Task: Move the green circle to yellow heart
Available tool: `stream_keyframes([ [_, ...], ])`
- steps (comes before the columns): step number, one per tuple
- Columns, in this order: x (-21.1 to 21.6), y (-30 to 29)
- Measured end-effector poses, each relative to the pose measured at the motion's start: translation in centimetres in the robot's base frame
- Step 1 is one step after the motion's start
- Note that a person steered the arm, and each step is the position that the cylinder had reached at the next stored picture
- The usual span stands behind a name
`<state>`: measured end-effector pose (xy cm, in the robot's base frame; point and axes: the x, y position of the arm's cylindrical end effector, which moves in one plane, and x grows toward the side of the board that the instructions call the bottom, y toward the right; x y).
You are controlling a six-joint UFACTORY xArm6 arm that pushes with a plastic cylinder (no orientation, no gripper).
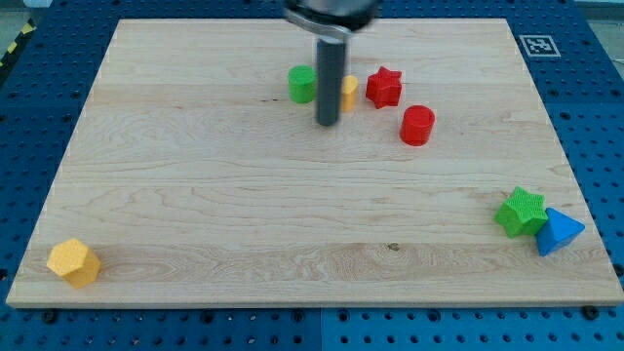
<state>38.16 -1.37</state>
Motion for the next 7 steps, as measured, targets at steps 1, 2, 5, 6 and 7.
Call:
stream_keyframes([
  [1, -0.7, -3.5],
  [2, -2.1, -4.9],
  [5, -3.7, -4.6],
  [6, -2.9, -3.6],
  [7, -5.2, -5.3],
])
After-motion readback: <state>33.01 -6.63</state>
